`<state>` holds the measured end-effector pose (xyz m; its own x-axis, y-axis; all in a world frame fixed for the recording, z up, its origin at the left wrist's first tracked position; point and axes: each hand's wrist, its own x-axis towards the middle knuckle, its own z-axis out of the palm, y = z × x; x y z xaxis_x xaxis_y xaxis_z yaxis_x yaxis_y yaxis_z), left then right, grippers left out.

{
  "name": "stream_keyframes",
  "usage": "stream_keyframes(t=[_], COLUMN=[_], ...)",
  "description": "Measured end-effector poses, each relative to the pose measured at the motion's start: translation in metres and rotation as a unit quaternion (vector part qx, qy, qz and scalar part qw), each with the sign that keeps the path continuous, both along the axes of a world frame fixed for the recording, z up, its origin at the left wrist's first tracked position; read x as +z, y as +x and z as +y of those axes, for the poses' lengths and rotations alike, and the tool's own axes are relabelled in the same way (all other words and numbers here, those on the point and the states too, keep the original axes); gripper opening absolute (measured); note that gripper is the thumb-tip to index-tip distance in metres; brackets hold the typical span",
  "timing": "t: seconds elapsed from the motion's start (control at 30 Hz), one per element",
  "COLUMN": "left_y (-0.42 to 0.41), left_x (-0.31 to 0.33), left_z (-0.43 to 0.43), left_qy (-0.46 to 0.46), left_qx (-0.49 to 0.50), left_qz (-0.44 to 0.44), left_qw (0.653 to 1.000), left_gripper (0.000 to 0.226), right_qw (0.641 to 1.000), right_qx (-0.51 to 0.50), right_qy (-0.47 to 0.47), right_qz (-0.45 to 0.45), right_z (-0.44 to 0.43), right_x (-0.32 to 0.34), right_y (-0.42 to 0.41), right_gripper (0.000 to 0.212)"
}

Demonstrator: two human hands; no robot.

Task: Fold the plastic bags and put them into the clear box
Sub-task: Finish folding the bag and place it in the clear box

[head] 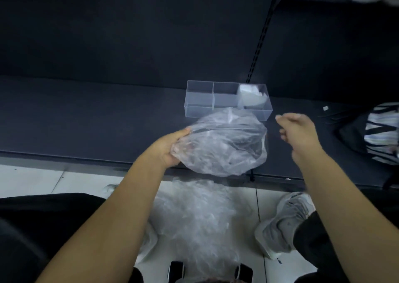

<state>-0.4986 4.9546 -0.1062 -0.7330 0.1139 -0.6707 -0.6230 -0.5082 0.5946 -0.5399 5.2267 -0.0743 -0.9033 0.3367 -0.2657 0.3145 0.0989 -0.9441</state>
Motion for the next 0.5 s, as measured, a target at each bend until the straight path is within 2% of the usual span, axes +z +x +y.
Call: stream_keyframes(t=[0.03,0.07,0.13,0.17,0.2,0.23,0.27,0.3,0.37,0.43,0.5], left_y=[-0.003,-0.006,-0.012,-0.014,-0.015,-0.016,-0.016,-0.017,-0.021,-0.025,-0.025], left_x=[0.010,0.019,0.035,0.042,0.048,0.055,0.063,0.071,0.081,0.093,0.107], left_z=[0.003,0.006,0.015,0.019,0.023,0.027,0.028,0.029,0.027,0.023,0.018], left_qy=[0.009,0.002,-0.024,-0.029,-0.027,-0.019,-0.018,-0.021,-0.084,-0.197,-0.253], left_qx=[0.025,0.044,0.061,0.064,0.065,0.061,0.053,0.045,0.051,0.018,-0.108], left_qz=[0.000,0.007,0.025,0.032,0.034,0.037,0.043,0.056,0.090,0.158,0.253], left_qw=[1.000,0.999,0.998,0.997,0.997,0.997,0.997,0.997,0.991,0.968,0.928], left_gripper=[0.021,0.019,0.017,0.015,0.014,0.014,0.015,0.018,0.033,0.038,0.048], right_qw=[0.997,0.987,0.932,0.898,0.878,0.878,0.900,0.930,0.967,0.960,0.942], right_qx=[0.036,0.122,0.344,0.408,0.419,0.393,0.346,0.302,0.249,0.243,0.265], right_qy=[0.021,0.025,0.088,0.156,0.223,0.256,0.240,0.182,-0.001,-0.142,-0.206], right_qz=[0.067,0.105,0.072,0.052,0.063,0.089,0.109,0.108,0.053,0.007,-0.019], right_z=[-0.008,-0.021,-0.053,-0.067,-0.078,-0.086,-0.089,-0.089,-0.081,-0.068,-0.056], right_x=[0.010,0.020,0.031,0.028,0.023,0.020,0.022,0.026,0.041,0.059,0.078], right_y=[0.008,0.018,0.043,0.052,0.057,0.056,0.052,0.045,0.030,0.015,0.003], right_gripper=[0.022,0.029,0.063,0.076,0.075,0.060,0.038,0.024,0.017,0.021,0.030])
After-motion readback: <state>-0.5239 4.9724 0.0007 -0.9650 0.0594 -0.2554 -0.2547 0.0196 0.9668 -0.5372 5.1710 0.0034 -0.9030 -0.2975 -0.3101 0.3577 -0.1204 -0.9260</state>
